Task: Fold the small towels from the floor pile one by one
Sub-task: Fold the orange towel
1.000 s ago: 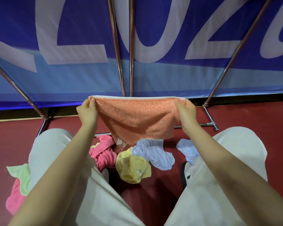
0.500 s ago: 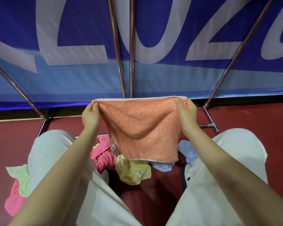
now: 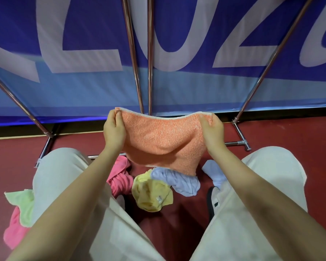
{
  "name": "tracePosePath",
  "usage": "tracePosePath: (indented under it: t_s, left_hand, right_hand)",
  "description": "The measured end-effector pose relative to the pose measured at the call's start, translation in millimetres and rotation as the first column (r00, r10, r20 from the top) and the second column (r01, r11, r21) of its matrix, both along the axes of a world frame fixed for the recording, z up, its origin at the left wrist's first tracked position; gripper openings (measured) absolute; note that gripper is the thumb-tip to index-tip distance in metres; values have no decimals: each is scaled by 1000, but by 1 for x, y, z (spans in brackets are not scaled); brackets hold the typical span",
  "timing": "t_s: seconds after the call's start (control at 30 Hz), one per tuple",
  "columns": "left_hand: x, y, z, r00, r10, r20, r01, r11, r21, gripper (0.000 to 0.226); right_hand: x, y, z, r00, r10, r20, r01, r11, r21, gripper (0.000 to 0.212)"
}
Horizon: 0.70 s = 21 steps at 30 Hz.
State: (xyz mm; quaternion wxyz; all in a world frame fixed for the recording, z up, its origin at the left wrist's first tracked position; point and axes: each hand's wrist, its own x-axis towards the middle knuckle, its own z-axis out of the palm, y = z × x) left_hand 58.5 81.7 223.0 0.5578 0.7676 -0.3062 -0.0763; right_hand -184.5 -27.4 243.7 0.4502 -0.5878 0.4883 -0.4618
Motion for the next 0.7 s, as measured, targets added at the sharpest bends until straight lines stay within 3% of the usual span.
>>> tracePosePath:
  t_s: [0.2, 0.33, 0.53, 0.7]
  left_hand:
    - [12, 4, -4, 968, 18, 250, -77, 970, 232, 29]
    - [15, 5, -1, 930, 85, 358, -177, 956, 233, 32]
    - [23, 4, 0, 958, 246, 150, -265, 957, 121, 34]
    - [21, 3, 9, 989, 128, -75, -132, 989, -59, 29]
  right_hand:
    - [-13, -8, 8, 991, -95, -95, 83, 989, -121, 40]
    - [-16, -9, 10, 989, -119, -89, 105, 983, -150, 46]
    - [-12, -8, 6, 996, -11, -89, 1, 994, -107, 44]
    - [-8, -11, 5, 999, -51, -11, 51, 999, -2, 31]
